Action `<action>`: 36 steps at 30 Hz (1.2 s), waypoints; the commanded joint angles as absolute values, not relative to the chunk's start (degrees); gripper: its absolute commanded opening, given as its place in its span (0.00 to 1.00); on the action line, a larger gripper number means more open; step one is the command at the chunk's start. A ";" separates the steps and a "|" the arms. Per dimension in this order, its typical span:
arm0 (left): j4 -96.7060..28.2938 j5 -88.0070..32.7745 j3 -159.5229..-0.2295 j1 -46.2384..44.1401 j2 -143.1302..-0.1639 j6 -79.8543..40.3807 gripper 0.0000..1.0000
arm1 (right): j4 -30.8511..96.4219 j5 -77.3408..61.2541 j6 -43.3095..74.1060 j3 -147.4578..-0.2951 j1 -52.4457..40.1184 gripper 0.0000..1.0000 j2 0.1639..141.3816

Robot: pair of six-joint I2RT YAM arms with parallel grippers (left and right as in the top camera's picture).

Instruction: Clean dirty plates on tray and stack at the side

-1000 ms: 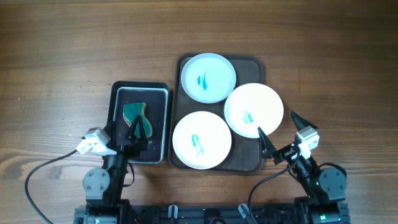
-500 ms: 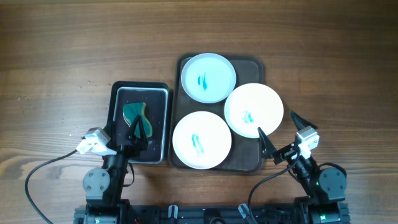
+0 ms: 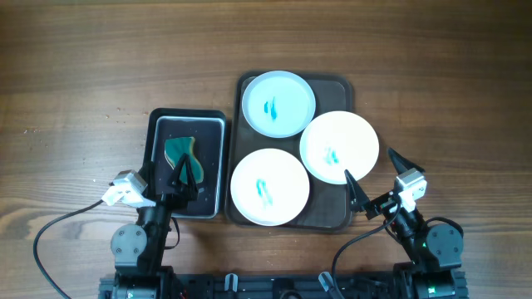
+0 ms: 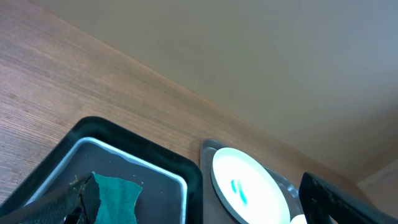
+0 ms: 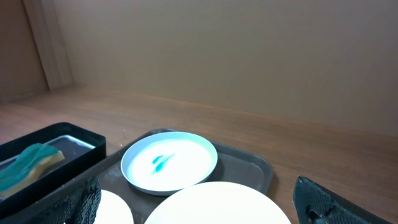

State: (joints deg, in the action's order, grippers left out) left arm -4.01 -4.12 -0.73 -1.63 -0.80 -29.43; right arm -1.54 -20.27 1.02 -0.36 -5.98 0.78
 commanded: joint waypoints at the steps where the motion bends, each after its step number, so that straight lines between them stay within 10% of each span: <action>1: -3.88 -5.23 -0.34 -2.04 -0.49 -28.97 1.00 | -1.72 -20.10 3.66 -0.30 -6.04 1.00 0.43; 13: -7.05 -13.93 -8.27 -2.02 -4.27 -28.71 1.00 | 1.02 -26.00 5.17 -12.91 -6.04 1.00 7.18; 24: -39.94 -15.62 -55.51 -2.02 -55.37 -23.88 1.00 | 55.61 -28.51 -2.66 -78.19 -6.04 1.00 59.94; 30: -45.56 -20.56 -65.01 -2.02 -63.75 -20.38 1.00 | 59.18 -37.34 8.95 -82.24 -6.04 1.00 73.03; 36: -58.94 -4.86 -64.99 -2.02 -64.42 -17.69 0.99 | 62.57 -20.58 19.38 -69.32 -20.27 0.71 77.54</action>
State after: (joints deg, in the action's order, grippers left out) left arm -56.71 -11.11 -64.25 -1.78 -63.81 -21.17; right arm 64.31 -29.82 10.83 -77.43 -12.14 75.94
